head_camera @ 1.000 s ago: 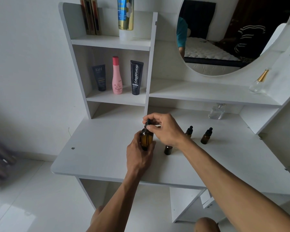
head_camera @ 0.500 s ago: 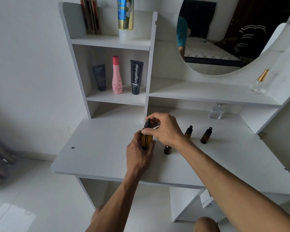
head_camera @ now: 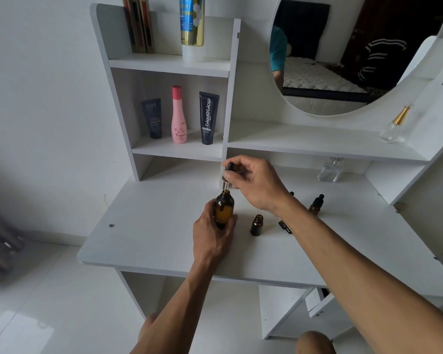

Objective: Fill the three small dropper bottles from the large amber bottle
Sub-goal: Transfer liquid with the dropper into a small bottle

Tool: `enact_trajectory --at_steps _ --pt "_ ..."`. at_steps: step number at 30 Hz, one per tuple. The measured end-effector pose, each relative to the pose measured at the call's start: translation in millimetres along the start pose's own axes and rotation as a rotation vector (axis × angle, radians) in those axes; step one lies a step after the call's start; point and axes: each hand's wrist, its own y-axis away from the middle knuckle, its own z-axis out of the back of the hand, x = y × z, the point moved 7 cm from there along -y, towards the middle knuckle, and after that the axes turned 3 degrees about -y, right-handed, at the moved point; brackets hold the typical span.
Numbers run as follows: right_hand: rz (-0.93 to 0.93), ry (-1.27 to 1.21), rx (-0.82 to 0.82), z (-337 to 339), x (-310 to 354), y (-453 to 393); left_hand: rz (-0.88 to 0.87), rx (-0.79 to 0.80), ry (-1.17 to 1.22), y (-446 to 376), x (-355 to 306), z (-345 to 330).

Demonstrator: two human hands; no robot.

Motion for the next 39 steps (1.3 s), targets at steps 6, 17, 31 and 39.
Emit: enact_trajectory --at_steps 6,17,31,39 --pt "0.046 -0.083 -0.074 15 23 -2 0.007 -0.002 -0.015 0 0 0" --pt "0.065 -0.089 -0.133 20 33 -4 0.011 0.007 -0.021 1 0 0" --pt "0.029 -0.038 -0.113 13 22 -3 0.008 -0.002 -0.011 0 1 -1" --pt "0.019 0.055 -0.09 8 12 -1 0.008 0.002 -0.011 1 0 0"
